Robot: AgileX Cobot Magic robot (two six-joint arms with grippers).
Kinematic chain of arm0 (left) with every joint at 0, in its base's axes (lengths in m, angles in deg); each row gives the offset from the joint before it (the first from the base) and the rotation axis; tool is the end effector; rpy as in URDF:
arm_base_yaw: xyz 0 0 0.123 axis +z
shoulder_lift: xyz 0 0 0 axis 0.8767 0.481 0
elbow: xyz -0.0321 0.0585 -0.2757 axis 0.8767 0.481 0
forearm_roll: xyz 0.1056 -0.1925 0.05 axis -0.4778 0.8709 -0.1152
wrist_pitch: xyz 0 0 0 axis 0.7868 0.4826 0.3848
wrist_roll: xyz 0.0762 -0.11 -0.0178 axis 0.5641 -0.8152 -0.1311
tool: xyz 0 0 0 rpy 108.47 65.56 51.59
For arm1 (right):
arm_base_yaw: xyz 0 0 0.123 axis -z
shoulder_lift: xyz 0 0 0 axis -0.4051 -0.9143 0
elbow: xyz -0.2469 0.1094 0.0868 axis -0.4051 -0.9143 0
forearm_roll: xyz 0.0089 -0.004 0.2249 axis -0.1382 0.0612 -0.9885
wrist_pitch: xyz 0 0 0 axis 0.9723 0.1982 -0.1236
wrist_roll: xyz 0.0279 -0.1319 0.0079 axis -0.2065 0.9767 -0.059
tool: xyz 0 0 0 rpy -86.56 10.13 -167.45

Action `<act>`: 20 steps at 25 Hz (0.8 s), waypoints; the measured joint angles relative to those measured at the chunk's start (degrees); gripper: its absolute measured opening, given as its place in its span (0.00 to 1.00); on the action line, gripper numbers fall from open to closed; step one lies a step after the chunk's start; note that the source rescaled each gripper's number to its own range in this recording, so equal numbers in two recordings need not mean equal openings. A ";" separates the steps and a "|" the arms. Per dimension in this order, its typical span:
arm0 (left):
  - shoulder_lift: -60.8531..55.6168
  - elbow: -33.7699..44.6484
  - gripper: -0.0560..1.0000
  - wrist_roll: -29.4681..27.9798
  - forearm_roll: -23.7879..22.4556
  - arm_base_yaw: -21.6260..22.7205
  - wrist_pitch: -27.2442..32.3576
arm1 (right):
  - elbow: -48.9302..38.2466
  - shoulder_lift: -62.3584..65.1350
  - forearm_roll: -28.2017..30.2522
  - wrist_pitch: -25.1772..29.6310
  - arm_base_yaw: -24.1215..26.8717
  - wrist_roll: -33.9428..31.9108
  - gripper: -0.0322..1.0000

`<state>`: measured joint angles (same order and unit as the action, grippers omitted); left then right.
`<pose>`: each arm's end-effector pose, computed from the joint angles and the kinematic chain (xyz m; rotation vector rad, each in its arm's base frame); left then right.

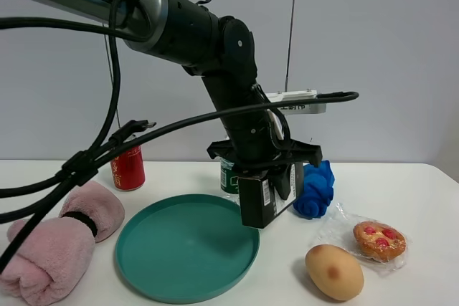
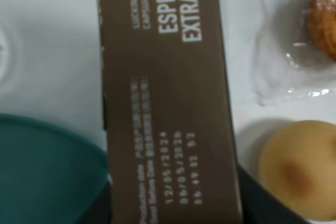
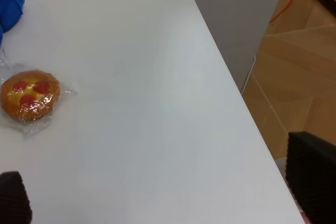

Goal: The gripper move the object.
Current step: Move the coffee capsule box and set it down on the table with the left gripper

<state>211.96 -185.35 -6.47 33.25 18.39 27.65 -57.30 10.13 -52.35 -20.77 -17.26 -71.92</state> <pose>0.3427 -0.3408 0.1491 0.7302 2.6401 -0.4674 0.0104 -0.0065 0.2461 0.1058 2.0351 -0.1349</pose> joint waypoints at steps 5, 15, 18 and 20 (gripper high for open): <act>0.69 0.00 0.07 -5.59 0.85 -0.76 -1.29 | 0.00 0.00 0.00 0.00 0.00 0.00 1.00; 0.83 0.00 0.07 -12.45 1.05 -0.86 -7.91 | 0.00 0.00 0.00 0.00 0.00 0.00 1.00; 2.14 0.00 0.07 -12.65 0.90 -1.44 -8.62 | 0.00 0.00 0.00 0.00 0.00 0.00 1.00; 3.39 0.00 0.07 -12.65 0.82 -2.07 -8.62 | 0.00 0.00 0.00 0.00 0.00 0.00 1.00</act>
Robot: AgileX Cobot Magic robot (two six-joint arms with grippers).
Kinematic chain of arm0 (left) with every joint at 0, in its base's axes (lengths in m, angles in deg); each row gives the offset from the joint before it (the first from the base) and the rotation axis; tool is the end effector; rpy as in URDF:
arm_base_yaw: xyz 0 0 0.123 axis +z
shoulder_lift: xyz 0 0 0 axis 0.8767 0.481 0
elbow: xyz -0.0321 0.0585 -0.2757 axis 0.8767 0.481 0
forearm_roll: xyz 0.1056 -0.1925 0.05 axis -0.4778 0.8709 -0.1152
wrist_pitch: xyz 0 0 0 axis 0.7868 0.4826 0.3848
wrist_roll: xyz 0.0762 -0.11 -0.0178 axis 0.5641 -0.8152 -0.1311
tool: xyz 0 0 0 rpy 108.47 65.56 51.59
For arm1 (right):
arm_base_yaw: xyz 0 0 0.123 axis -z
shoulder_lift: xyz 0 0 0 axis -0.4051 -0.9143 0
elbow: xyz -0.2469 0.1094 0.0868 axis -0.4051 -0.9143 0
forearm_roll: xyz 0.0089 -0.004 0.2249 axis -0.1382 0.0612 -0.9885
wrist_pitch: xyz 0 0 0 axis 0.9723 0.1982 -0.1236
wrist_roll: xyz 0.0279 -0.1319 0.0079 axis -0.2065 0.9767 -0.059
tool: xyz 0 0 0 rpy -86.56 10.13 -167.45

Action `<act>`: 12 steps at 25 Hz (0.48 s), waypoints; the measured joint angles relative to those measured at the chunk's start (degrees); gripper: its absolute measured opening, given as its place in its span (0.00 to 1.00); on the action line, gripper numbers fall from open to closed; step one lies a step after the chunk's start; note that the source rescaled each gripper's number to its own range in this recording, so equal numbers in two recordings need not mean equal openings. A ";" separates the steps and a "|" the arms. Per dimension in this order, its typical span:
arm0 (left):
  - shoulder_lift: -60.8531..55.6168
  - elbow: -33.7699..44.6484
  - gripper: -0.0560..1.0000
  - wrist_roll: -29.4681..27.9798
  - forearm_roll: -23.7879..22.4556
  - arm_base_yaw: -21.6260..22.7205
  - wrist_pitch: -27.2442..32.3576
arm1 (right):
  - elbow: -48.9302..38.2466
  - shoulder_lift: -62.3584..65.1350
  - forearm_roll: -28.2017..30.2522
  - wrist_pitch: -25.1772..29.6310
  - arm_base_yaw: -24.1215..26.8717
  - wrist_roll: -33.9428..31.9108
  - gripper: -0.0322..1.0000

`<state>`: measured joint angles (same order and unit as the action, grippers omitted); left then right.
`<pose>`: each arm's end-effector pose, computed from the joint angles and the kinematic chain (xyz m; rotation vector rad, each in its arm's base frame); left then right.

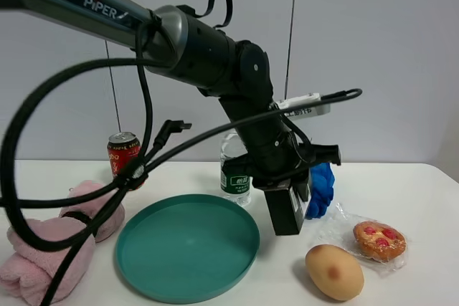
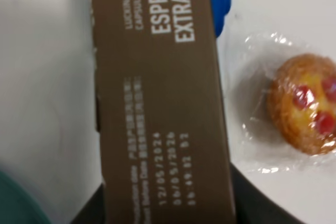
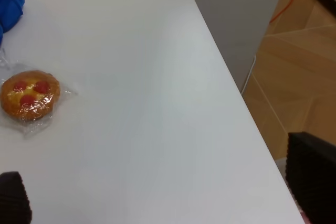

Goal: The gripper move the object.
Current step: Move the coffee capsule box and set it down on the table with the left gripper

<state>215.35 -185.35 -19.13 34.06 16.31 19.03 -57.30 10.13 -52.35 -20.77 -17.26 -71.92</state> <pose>0.3445 -0.3649 0.1299 0.4389 2.6491 -0.5887 0.0104 -0.0065 0.2461 0.1058 2.0351 -0.1349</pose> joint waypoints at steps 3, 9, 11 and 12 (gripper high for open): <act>1.86 0.00 0.07 -0.21 -0.05 -1.11 -0.11 | 0.00 0.00 0.00 0.00 0.00 0.00 1.00; 3.44 0.00 0.07 -3.06 -0.25 -1.43 -1.44 | 0.00 0.00 0.00 0.00 0.00 0.00 1.00; 3.56 0.00 0.07 -4.76 -1.15 -1.43 -2.13 | 0.00 0.00 0.00 0.00 0.00 0.00 1.00; 3.62 0.00 0.07 -5.39 -1.72 -1.43 -2.61 | 0.00 0.00 0.00 0.00 0.00 0.00 1.00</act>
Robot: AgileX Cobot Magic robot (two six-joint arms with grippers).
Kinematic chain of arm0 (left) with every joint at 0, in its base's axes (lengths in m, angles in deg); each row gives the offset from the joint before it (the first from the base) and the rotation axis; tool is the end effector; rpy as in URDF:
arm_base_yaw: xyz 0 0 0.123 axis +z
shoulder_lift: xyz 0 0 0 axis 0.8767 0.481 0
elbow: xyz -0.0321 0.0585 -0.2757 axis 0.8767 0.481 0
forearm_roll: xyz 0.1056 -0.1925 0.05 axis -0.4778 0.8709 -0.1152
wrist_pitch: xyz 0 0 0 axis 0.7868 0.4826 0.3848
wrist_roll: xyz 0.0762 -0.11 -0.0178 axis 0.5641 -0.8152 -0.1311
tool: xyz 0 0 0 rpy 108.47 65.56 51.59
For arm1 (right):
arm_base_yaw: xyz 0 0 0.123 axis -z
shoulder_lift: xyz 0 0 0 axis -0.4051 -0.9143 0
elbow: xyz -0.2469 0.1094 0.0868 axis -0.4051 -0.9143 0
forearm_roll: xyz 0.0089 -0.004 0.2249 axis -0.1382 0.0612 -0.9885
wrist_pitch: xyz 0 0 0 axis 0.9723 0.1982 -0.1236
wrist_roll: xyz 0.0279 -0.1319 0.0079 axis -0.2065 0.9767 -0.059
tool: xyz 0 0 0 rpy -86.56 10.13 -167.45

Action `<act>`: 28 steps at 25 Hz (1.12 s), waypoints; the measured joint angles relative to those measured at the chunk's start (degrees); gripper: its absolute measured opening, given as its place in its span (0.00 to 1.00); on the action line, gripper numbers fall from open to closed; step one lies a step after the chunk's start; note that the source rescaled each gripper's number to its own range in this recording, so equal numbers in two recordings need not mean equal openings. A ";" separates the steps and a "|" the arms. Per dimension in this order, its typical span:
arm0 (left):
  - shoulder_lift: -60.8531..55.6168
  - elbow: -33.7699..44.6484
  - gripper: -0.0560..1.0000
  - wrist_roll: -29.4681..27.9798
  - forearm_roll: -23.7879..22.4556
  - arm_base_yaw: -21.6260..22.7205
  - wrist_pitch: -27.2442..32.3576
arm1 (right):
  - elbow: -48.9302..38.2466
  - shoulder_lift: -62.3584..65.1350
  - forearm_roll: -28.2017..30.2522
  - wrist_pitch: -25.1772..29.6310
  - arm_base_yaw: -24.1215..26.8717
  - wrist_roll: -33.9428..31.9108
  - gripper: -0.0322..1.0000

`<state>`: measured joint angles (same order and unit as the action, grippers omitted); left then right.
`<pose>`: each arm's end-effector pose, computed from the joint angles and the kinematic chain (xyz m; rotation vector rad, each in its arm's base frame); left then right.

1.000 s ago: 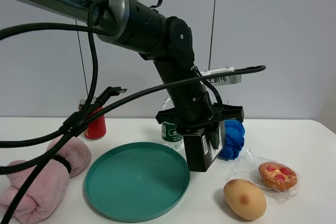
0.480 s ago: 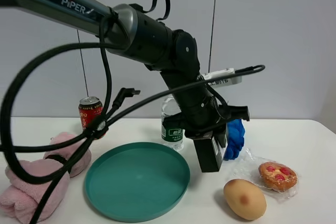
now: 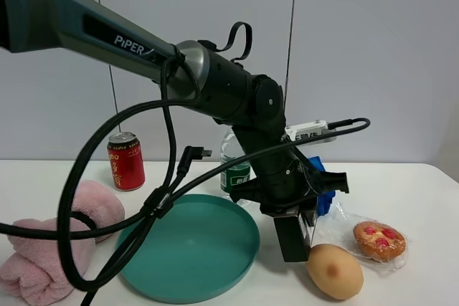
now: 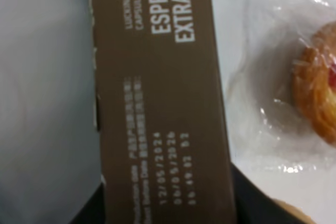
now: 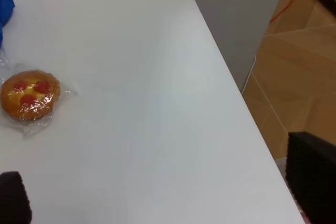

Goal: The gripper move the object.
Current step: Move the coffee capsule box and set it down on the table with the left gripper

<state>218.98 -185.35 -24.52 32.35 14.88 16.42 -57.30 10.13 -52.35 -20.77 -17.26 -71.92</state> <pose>0.3407 -0.3745 0.1008 0.3679 2.6859 -0.5774 0.0104 -0.0065 0.2461 0.1058 2.0351 -0.1349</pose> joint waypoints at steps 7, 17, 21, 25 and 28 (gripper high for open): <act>0.54 0.00 0.07 -1.27 -4.59 0.00 0.03 | -0.40 0.00 0.00 0.00 0.00 0.00 1.00; 0.54 0.00 0.07 0.27 -8.89 0.00 1.99 | -0.41 0.00 0.00 0.00 0.00 0.00 1.00; 0.54 0.00 0.07 0.32 -9.04 0.00 1.99 | -0.41 0.00 0.00 0.00 0.00 0.00 1.00; 0.70 0.00 0.07 0.32 -9.04 0.00 1.99 | -0.41 0.00 0.00 0.00 0.00 0.00 1.00; 1.17 -0.12 0.07 0.32 -9.04 0.00 1.99 | -0.41 0.00 0.00 0.00 0.00 0.00 1.00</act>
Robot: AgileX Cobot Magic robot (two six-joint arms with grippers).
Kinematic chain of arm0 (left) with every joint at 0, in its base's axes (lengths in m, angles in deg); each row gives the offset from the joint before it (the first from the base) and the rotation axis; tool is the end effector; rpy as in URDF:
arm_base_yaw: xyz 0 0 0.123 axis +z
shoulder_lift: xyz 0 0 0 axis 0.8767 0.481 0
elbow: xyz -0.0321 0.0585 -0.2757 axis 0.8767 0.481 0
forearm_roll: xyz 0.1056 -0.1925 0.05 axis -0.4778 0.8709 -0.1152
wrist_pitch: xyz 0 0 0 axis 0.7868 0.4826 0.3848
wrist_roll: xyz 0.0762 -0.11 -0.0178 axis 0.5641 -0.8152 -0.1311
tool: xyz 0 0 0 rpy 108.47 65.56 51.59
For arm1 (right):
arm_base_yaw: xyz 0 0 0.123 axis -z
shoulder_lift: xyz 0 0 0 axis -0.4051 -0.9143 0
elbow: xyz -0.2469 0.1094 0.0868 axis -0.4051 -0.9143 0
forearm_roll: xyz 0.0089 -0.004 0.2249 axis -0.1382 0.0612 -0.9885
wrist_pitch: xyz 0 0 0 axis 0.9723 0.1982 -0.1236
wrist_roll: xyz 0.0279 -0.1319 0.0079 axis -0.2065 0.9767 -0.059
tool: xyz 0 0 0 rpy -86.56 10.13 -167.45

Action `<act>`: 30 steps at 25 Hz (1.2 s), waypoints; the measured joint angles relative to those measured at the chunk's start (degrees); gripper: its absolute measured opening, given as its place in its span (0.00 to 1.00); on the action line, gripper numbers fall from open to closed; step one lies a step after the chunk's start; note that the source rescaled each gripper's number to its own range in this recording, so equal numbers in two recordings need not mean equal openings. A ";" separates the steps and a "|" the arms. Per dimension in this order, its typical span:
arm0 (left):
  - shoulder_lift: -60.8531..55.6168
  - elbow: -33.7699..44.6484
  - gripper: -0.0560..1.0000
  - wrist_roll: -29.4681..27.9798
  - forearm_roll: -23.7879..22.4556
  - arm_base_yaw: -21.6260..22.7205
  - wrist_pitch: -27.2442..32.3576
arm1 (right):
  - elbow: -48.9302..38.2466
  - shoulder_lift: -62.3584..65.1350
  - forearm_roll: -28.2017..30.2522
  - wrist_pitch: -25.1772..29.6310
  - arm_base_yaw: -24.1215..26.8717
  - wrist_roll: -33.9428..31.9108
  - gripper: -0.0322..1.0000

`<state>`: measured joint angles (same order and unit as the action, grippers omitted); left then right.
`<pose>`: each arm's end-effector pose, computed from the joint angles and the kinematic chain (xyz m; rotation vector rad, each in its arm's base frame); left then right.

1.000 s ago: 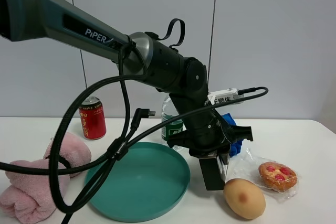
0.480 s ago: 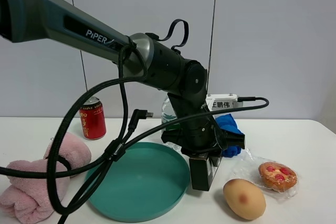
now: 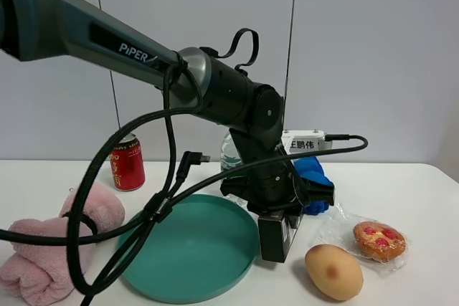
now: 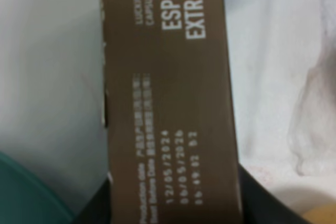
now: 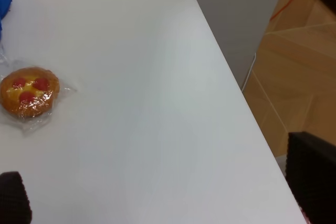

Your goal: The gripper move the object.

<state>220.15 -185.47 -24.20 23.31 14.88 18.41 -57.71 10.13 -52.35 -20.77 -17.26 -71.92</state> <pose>0.3455 -0.3634 0.0879 0.5248 2.6636 -0.3993 0.0110 -0.0066 0.2440 0.1060 2.0423 -0.1346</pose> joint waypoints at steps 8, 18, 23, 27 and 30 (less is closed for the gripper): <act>0.80 -0.05 0.13 0.00 0.65 0.00 -0.11 | 0.00 0.00 0.00 0.00 0.00 0.00 1.00; 1.86 -0.05 0.98 0.00 0.84 0.00 0.74 | 0.00 0.00 0.00 0.00 0.00 0.00 1.00; -0.99 -0.05 0.99 0.00 0.01 0.00 1.73 | 0.00 0.00 0.00 0.00 0.00 0.00 1.00; -7.54 -0.05 0.99 1.10 -0.52 0.00 2.19 | 0.00 0.00 0.00 0.00 0.00 0.00 1.00; -13.73 -0.05 0.99 2.26 -0.52 0.00 2.65 | 0.00 0.00 0.00 0.00 0.00 0.00 1.00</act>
<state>206.42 -185.53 -21.94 22.79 14.88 21.07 -57.71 10.13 -52.35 -20.77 -17.26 -71.92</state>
